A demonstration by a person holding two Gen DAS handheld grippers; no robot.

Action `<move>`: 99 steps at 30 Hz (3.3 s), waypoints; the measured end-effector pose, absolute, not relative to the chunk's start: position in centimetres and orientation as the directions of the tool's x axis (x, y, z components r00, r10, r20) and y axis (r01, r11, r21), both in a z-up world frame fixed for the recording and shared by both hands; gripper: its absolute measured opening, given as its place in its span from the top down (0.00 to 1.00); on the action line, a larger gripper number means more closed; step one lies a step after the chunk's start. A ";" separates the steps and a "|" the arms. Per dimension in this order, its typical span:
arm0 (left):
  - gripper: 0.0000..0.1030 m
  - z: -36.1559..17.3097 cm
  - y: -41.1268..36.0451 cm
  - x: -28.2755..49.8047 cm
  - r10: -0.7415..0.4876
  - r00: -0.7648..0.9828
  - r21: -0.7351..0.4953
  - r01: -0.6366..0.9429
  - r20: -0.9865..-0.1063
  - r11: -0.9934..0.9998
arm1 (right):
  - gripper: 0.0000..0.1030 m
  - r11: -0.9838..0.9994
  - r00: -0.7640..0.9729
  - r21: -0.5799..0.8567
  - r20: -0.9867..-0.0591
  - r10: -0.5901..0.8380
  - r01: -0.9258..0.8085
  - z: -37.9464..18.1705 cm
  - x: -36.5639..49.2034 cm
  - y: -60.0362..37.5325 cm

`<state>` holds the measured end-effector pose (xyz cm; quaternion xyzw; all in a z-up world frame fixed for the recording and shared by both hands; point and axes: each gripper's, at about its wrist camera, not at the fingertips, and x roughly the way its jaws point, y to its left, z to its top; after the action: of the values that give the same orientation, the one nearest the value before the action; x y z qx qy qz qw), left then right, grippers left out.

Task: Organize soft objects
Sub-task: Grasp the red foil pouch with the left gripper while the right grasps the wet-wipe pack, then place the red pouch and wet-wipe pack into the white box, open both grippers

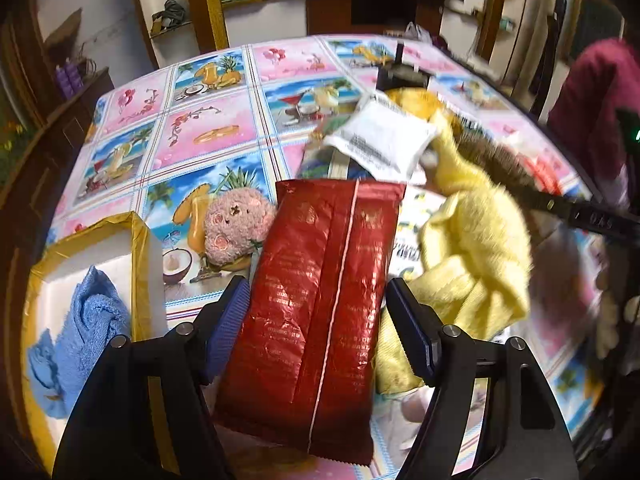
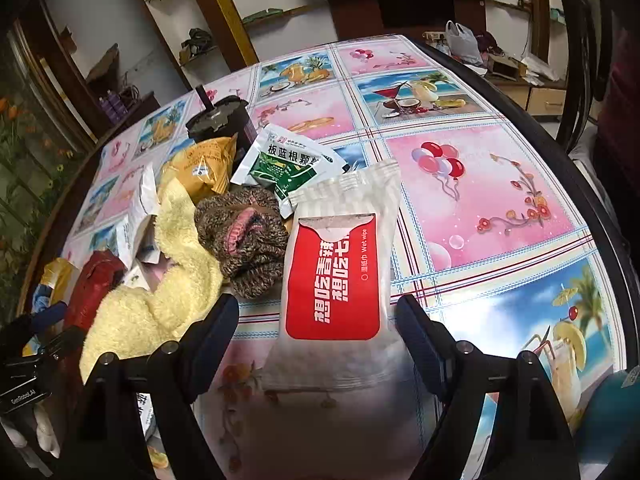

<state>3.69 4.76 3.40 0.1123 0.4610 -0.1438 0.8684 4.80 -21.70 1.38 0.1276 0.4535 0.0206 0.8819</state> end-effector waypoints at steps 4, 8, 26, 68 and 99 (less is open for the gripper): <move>0.30 1.7 3.2 4.2 -0.018 0.532 0.190 0.334 -0.847 0.923 | 0.21 0.976 0.580 0.206 -0.804 0.127 0.072 1.4 5.0 -21.5; 0.43 1.3 3.5 4.4 -0.003 0.532 0.191 0.309 -0.847 0.932 | 0.28 0.979 0.574 0.194 -0.810 0.121 0.066 1.4 5.2 -21.7; 0.55 9.0 10.0 -4.2 -0.308 0.604 -0.187 0.257 -0.735 0.948 | 0.55 0.934 0.674 0.357 -0.682 0.283 -0.031 7.7 -1.1 -22.1; 0.52 3.2 32.4 -3.2 -0.258 0.579 -0.443 -0.202 -0.774 0.874 | 0.52 0.794 0.276 0.311 -0.820 0.502 -0.522 5.3 3.2 16.1; 0.36 2.4 30.2 -5.6 -0.123 0.639 -0.278 -0.148 -0.759 0.949 | 0.38 0.859 0.241 0.334 -0.863 0.444 -0.387 3.9 12.8 18.7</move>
<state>-5.61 30.20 2.38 -0.1596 0.4245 0.0072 0.8912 12.78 18.72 3.89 0.0255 0.5566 0.2638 0.7873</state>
